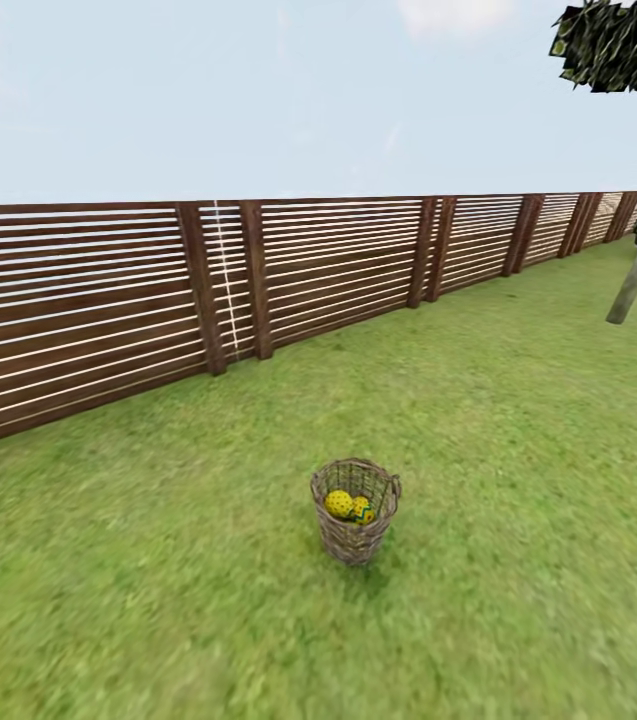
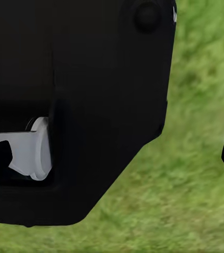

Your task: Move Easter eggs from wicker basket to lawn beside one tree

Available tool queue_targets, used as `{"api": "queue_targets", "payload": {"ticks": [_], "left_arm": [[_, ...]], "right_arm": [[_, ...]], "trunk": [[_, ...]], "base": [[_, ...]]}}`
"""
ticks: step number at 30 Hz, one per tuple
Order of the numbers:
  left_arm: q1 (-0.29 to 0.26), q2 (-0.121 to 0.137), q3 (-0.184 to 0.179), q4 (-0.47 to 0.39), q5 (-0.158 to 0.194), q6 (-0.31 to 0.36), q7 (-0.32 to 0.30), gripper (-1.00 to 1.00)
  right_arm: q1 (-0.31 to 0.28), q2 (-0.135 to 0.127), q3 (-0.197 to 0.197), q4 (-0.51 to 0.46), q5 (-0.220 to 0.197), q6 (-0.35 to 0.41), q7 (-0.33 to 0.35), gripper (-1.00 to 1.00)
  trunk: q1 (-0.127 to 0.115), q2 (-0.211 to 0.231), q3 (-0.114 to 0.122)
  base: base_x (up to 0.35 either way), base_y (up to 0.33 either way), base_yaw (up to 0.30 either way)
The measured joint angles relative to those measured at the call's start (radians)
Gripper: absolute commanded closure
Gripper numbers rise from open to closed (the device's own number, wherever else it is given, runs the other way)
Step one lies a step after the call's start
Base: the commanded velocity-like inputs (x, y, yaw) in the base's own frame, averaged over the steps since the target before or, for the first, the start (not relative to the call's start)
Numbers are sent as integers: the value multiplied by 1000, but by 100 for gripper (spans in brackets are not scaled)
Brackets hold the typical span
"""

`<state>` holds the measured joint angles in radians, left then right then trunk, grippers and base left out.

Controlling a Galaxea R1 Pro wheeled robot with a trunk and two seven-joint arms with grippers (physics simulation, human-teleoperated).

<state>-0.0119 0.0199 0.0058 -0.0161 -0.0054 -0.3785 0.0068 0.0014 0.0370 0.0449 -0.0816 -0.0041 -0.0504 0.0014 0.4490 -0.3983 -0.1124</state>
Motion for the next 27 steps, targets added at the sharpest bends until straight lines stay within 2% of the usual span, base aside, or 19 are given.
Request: {"api": "queue_targets", "payload": {"ticks": [10,27], "left_arm": [[0,0,0,0,0,0,-1,-100],[0,0,0,0,0,0,0,-100]], "right_arm": [[0,0,0,0,0,0,1,-100],[0,1,3,0,0,1,1,-100]], "trunk": [[0,0,0],[0,0,0]], "base": [[261,0,-160],[259,0,-12]]}}
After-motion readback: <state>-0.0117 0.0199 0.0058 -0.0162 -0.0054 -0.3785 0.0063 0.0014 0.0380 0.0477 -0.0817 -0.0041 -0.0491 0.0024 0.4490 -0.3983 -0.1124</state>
